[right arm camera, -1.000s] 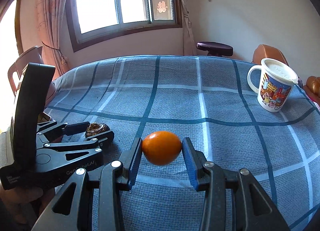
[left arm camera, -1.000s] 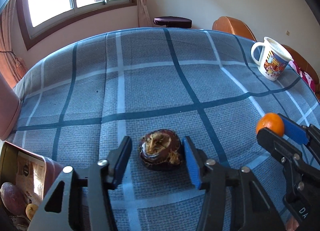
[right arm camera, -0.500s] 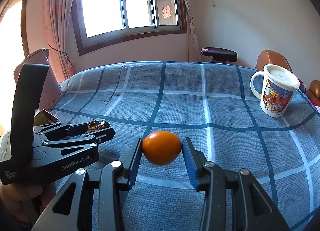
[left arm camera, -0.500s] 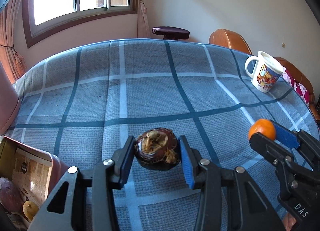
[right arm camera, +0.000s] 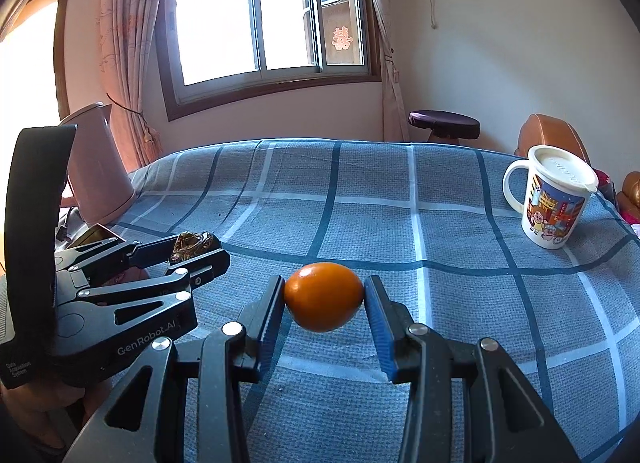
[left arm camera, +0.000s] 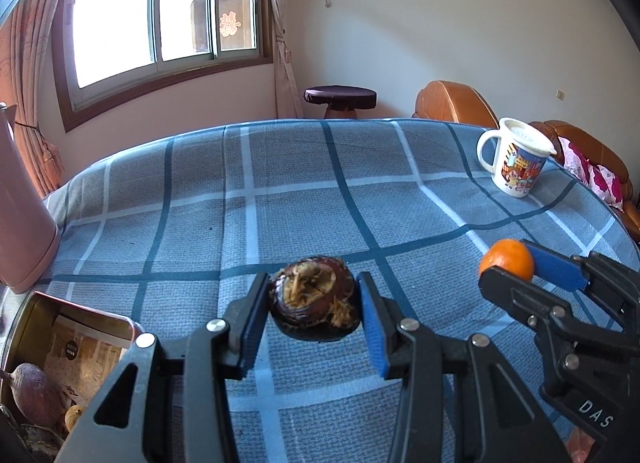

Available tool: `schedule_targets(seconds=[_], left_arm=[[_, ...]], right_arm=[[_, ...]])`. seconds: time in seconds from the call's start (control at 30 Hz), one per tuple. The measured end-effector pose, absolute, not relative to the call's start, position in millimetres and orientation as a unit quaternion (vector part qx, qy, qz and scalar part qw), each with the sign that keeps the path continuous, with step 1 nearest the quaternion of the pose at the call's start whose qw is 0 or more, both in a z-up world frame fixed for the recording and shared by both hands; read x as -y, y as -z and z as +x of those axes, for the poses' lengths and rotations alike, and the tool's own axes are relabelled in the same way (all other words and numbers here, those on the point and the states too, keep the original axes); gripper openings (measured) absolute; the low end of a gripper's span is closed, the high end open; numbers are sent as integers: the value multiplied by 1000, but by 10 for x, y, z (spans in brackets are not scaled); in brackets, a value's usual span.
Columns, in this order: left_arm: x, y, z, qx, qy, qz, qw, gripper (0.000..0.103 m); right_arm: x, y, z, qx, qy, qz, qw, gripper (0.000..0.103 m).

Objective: Organize fruits
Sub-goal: 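Lift and carry the dark brown fruit toward the tin with the left tool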

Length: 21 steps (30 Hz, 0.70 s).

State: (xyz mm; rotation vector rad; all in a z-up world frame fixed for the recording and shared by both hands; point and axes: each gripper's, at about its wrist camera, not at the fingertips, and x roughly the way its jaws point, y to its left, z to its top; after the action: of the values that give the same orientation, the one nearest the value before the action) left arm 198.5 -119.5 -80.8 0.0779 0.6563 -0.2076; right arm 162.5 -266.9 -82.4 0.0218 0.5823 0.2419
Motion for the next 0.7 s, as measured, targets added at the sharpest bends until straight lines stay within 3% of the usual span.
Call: schedule_targets(seconds=[0.7], left_arm=[[1234,728,1811,-278,87,56,955,45]], right_arm=[[2650,760,1487,-247,-118,1,962,43]])
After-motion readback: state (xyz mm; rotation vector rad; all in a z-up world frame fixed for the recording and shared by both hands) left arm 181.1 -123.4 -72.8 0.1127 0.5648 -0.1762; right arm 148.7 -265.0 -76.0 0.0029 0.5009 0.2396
